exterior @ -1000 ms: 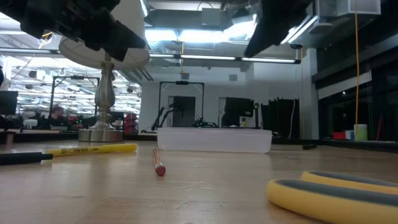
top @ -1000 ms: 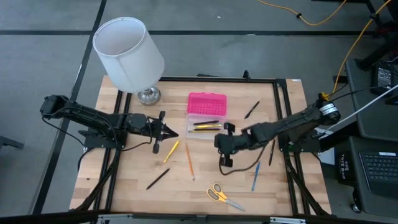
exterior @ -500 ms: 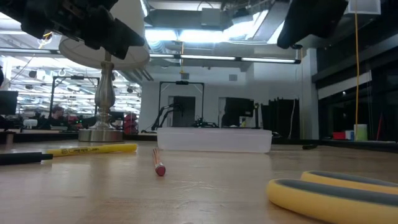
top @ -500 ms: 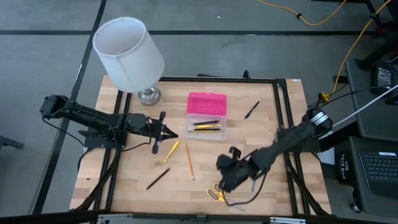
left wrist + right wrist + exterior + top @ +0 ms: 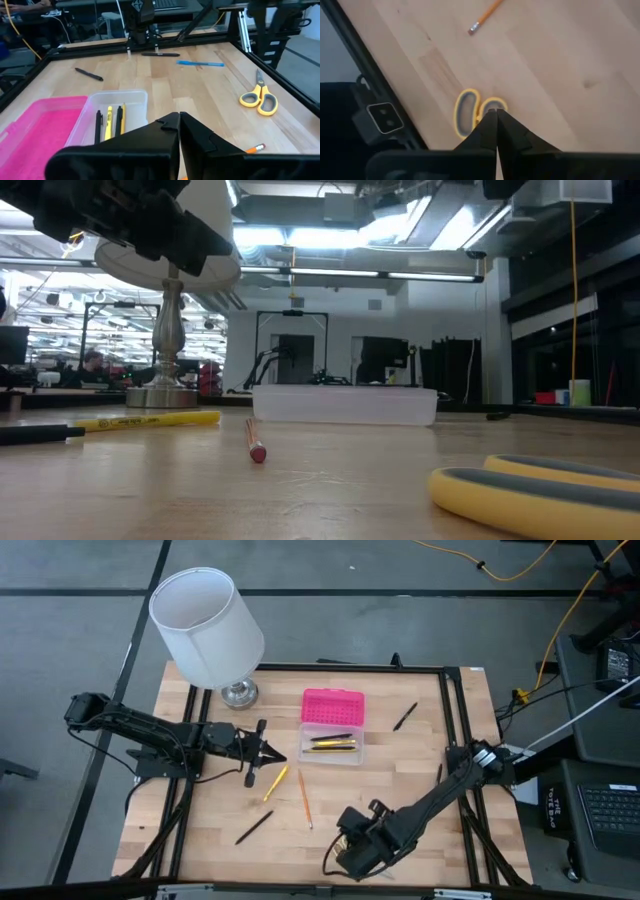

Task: Pick & place school supplies into a supply box
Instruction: Put the yellow scissor into the pink supply box

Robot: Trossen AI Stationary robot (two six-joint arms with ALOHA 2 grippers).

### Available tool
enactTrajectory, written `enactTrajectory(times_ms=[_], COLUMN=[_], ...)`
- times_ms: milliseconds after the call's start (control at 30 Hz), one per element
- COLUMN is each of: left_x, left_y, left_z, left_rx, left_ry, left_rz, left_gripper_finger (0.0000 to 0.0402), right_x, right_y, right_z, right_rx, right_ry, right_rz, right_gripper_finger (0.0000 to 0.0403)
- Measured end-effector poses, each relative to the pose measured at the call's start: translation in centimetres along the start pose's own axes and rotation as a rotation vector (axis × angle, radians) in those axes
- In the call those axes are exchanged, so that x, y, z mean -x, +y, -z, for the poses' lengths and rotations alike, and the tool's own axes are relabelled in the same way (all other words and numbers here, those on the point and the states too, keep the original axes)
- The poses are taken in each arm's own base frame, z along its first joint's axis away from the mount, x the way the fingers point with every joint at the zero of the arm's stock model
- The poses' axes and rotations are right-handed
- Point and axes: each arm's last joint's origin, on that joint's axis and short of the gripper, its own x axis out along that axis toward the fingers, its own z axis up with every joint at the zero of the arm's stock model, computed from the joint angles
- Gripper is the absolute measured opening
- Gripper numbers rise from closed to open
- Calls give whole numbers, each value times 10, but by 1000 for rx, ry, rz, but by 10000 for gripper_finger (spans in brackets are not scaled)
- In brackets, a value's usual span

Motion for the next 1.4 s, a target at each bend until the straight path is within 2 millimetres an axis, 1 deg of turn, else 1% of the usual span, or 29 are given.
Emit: enactTrajectory(times_ms=[100, 167, 333, 433, 767, 900, 1033, 1200, 1300, 1400], left_x=[0, 0, 0, 0, 0, 0, 0, 0, 0, 0], left_y=[0, 0, 0, 0, 0, 0, 0, 0, 0, 0], left_z=[0, 0, 0, 0, 0, 0, 0, 0, 0, 0], left_rx=[0, -12, -34, -34, -33, -33, -33, -33, -33, -32], left_ry=[0, 0, 0, 0, 0, 0, 0, 0, 0, 0], left_rz=[0, 0, 0, 0, 0, 0, 0, 0, 0, 0], left_gripper_finger=[6, 6, 6, 6, 6, 6, 6, 6, 6, 6], right_x=[-4, -10, -25, -33, -35, -37, -37, -37, -37, -37], right_y=[7, 9, 12, 13, 14, 16, 19, 19, 19, 20], right_z=[3, 5, 12, 14, 14, 14, 12, 12, 12, 11], right_rx=[-16, -33, -41, -36, -43, -44, -50, -58, -59, -80], right_ry=[6, 20, 142, 157, 150, 113, 54, 51, 51, 49], right_rz=[10, 16, 21, 33, 27, 13, -4, -11, -11, -21], right_gripper_finger=[3, 4, 11, 12, 18, 47, 95, 151, 171, 178])
